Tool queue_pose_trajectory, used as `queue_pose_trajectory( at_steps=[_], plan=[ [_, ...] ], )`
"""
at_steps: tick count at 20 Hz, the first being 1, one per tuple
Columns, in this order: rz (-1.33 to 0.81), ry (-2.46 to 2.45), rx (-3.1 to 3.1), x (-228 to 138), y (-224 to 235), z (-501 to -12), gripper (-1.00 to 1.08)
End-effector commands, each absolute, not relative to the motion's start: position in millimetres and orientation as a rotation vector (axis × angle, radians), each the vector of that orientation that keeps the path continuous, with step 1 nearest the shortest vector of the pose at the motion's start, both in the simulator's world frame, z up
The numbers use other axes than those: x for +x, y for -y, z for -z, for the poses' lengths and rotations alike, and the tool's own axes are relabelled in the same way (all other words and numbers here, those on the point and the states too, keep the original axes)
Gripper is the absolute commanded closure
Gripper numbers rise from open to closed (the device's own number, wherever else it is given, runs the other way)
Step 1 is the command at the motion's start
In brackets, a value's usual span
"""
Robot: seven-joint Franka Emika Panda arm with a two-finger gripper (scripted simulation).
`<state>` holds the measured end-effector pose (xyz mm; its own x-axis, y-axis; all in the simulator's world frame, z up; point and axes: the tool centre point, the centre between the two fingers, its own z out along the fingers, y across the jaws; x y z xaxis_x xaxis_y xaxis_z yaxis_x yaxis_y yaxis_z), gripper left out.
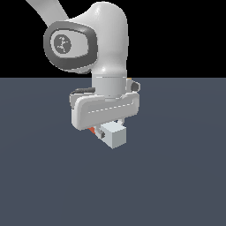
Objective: Insert the peg into the horizontal hole in a box.
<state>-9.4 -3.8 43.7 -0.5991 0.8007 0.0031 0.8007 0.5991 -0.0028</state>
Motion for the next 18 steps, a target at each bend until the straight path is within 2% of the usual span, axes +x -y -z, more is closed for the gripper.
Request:
queue_pose_trajectory(
  at_steps=[1, 18],
  plan=[
    [0.001, 2.775, -1.472, -10.3, -10.5, -49.6, 1.08],
    [0.001, 2.529, -1.863, -4.2, -101.7, -75.1, 1.08]
  ],
)
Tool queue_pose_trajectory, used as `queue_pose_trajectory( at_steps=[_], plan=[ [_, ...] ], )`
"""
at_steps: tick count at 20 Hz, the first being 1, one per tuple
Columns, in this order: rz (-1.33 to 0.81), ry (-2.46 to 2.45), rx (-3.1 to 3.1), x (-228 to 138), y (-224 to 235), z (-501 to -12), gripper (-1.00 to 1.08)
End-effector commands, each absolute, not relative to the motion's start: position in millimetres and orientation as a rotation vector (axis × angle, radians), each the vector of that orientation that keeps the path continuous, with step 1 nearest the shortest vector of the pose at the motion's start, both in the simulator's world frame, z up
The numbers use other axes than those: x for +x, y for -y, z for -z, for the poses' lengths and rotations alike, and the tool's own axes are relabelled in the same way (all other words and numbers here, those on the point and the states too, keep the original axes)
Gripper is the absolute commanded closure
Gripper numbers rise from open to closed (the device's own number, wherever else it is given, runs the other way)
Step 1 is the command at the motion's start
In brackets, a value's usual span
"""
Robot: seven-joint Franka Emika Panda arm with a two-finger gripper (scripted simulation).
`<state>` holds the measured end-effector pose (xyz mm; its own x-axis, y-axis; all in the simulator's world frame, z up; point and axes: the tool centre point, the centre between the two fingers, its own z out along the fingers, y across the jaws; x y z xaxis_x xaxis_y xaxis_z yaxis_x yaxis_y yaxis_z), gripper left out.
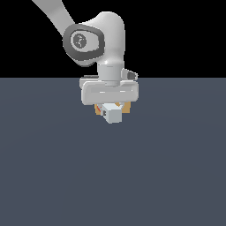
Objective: Insert the peg into the horizontal hole in a box.
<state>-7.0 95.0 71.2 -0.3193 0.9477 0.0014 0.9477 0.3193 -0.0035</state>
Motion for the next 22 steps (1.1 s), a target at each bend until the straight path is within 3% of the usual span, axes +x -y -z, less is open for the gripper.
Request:
queue_pose_trajectory(
  at_steps=[1, 22],
  plan=[
    [0.001, 2.517, -1.879, -3.2, -105.5, -76.2, 1.08],
    [0.000, 2.443, -1.976, 6.0, -127.7, -82.7, 1.08]
  ],
)
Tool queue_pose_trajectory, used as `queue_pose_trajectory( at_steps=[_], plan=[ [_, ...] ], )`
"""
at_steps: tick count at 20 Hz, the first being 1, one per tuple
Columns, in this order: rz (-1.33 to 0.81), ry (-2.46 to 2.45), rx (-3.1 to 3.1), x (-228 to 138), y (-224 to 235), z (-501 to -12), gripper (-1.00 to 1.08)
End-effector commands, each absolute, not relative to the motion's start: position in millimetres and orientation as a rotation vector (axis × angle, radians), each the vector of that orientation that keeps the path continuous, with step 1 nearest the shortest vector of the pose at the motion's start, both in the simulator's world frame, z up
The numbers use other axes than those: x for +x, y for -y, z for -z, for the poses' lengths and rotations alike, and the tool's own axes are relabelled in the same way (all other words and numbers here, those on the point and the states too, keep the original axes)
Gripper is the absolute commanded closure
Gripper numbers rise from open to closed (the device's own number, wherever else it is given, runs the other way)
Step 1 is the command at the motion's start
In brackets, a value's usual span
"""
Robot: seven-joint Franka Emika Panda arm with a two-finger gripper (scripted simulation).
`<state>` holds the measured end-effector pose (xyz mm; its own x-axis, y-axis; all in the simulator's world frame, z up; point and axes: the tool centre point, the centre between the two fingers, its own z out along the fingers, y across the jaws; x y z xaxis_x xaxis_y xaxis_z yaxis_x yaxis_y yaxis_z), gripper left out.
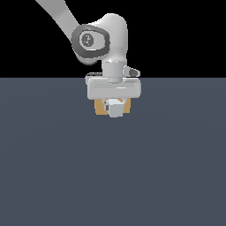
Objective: Insert the peg into the horizontal hole in a box.
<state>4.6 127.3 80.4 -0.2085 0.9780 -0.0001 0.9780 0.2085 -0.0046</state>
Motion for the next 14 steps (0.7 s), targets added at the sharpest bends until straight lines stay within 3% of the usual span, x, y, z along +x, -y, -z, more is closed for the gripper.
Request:
queue_pose_trajectory(
  at_steps=[1, 14],
  plan=[
    [-0.006, 2.440, -1.975, 4.6, -127.3, -80.5, 1.08],
    [0.001, 2.443, -1.974, 0.8, -147.5, -83.1, 1.08]
  ],
)
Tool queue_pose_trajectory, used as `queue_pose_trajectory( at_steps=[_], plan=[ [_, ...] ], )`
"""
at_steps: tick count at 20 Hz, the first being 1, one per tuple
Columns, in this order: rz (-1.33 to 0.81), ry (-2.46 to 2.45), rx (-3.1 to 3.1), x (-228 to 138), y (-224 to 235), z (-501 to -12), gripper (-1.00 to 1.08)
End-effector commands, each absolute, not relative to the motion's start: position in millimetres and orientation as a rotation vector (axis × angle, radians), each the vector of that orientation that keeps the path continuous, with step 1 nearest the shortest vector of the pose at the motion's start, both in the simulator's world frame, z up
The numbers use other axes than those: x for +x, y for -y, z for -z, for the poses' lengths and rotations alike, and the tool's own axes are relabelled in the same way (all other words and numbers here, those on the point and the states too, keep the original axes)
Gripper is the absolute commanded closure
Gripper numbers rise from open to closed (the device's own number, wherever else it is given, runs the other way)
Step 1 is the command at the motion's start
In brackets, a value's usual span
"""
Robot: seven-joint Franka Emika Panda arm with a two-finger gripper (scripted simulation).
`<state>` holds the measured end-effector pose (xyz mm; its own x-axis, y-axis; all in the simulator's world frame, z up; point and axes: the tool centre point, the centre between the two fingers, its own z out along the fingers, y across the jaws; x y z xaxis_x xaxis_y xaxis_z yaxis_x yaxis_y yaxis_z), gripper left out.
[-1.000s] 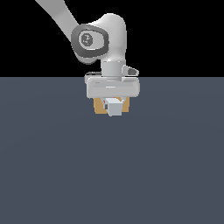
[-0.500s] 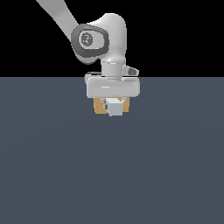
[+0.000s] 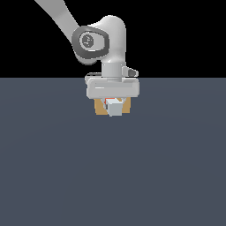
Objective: Insert the peg into the horizontal hole in a box.
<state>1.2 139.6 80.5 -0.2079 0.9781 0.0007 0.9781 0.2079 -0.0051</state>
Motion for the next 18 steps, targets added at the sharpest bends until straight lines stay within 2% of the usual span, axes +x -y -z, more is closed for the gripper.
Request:
queue_pose_trajectory(
  at_steps=[1, 10, 18],
  plan=[
    [0.001, 2.443, -1.974, -0.5, -153.5, -83.1, 1.08],
    [0.006, 2.444, -1.975, -14.1, -218.0, -84.9, 1.08],
    [0.006, 2.444, -1.975, -14.7, -230.5, -85.2, 1.08]
  ],
)
